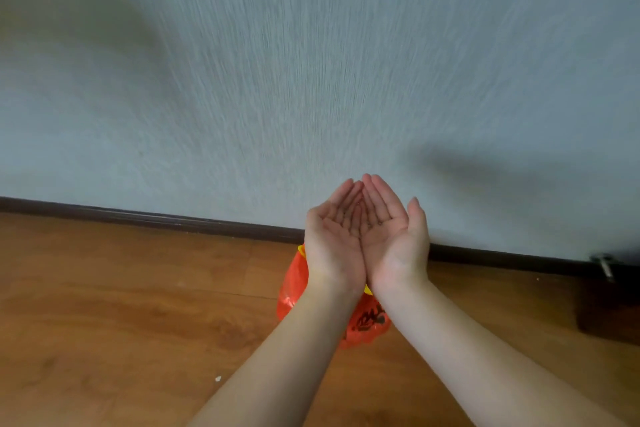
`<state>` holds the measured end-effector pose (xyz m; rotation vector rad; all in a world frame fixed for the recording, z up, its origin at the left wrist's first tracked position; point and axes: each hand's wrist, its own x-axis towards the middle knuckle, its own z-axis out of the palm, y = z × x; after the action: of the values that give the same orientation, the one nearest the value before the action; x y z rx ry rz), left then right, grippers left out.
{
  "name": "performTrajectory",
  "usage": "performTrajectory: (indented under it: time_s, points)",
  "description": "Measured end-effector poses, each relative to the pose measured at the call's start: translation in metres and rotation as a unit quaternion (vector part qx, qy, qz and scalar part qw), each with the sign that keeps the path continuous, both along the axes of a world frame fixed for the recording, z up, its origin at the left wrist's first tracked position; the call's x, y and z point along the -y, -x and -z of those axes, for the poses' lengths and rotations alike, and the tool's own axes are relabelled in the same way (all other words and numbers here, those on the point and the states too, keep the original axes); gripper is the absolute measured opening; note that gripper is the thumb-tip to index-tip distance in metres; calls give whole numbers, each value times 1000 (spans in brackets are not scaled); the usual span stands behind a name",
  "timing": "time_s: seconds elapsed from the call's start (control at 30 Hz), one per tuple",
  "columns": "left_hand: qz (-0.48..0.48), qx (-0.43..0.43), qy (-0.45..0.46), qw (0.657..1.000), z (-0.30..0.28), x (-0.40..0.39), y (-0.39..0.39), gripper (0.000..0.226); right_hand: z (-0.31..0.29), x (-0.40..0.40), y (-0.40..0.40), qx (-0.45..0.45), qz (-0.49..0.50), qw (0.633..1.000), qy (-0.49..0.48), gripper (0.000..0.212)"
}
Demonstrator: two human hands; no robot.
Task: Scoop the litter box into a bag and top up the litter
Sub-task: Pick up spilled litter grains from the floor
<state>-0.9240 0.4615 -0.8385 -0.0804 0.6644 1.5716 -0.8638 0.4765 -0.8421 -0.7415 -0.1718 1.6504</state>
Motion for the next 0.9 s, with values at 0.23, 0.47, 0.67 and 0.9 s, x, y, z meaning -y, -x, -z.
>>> performTrajectory:
  time_s: [0.23, 0.47, 0.67, 0.9]
  points:
    - [-15, -9, 19, 1000, 61, -9, -4, 44, 62, -9, -2, 5, -10, 1000, 8, 59]
    - [-16, -14, 58, 998, 97, -8, -16, 43, 104, -6, -9, 15, -5, 1000, 17, 62]
    - [2, -53, 92, 994, 133, -8, -9, 42, 139, -5, -3, 59, -10, 998, 35, 62]
    - [36, -127, 118, 984, 152, -3, -6, 43, 163, -5, -10, 176, -33, 983, 39, 59]
